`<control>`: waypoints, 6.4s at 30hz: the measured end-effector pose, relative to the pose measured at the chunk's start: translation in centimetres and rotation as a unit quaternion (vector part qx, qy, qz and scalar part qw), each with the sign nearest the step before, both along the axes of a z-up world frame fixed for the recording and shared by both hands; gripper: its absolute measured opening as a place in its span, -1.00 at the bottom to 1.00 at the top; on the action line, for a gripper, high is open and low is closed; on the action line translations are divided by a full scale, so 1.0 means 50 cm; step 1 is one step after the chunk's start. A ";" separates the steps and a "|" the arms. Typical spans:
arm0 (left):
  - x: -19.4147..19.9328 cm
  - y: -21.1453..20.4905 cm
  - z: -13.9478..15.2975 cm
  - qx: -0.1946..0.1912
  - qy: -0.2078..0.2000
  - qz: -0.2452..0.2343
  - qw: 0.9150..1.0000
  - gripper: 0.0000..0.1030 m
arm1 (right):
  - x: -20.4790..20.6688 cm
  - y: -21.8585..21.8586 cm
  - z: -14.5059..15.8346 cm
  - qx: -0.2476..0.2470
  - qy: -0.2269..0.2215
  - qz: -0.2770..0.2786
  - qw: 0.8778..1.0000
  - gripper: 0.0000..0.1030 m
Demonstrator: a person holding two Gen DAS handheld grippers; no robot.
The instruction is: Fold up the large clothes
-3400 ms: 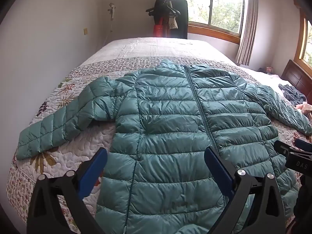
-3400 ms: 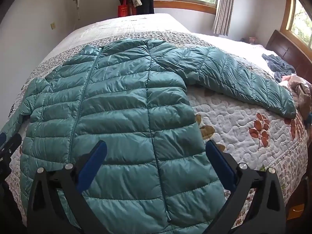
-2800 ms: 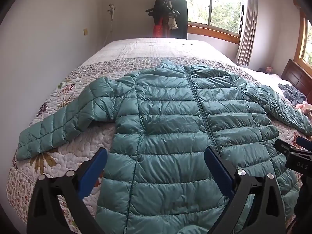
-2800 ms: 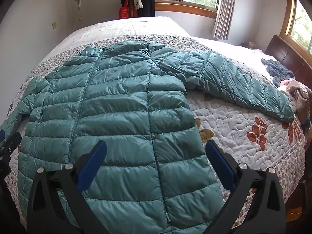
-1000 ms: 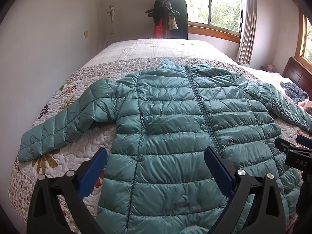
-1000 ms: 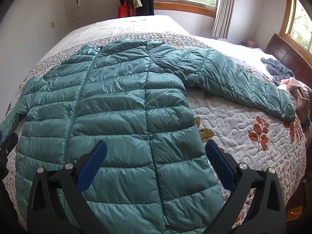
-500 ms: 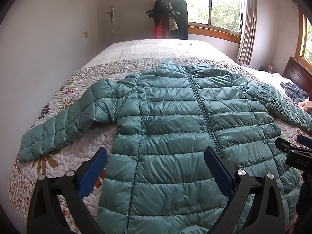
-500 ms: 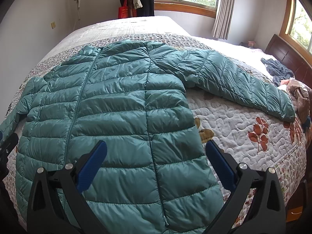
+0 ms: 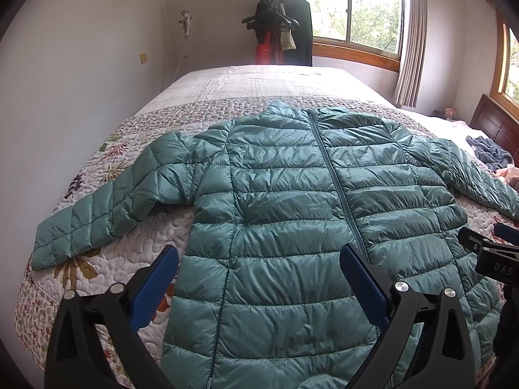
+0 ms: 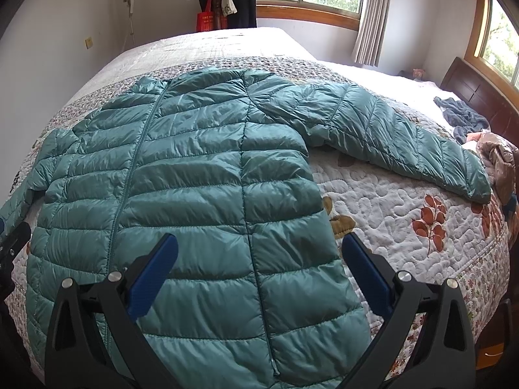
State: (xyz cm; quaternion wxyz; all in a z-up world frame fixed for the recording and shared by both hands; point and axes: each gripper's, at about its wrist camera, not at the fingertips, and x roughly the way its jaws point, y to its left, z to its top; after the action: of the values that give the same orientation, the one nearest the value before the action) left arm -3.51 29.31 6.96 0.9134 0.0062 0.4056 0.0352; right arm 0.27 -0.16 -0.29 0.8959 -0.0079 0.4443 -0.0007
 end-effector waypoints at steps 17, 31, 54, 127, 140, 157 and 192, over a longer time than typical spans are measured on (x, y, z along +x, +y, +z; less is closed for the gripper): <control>0.034 -0.033 0.015 -0.003 -0.007 -0.016 1.000 0.93 | 0.003 -0.023 0.008 -0.002 -0.014 -0.006 1.000 0.94; 0.182 -0.103 -0.037 -0.029 0.004 -0.054 0.998 0.93 | 0.125 -0.481 0.038 0.029 -0.026 -0.219 0.975 0.94; 0.198 -0.097 -0.076 -0.059 0.029 -0.075 0.995 0.93 | 0.208 -0.770 -0.048 0.126 0.059 -0.286 0.948 -0.71; 0.427 0.067 -0.053 -0.190 0.057 -0.020 0.980 -0.91 | 0.418 -0.179 0.003 0.156 0.004 -0.011 0.988 0.01; 0.432 0.120 -0.135 -0.137 0.099 0.002 0.986 -0.61 | 0.441 -0.131 -0.075 0.110 0.075 -0.012 0.991 -0.05; 0.454 0.028 -0.146 -0.122 0.098 -0.035 0.987 -0.35 | 0.441 -0.067 -0.076 0.147 0.087 0.044 0.984 -0.09; -0.027 0.724 -0.165 -0.258 0.005 0.334 0.907 0.25 | 0.267 0.137 -0.057 0.140 0.107 0.161 0.971 0.33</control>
State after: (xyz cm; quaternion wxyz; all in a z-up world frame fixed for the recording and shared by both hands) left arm -4.88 65.52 -1.27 0.8158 -0.3649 0.3838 0.2323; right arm 13.60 6.67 -3.13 0.8235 0.0465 0.5264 0.2063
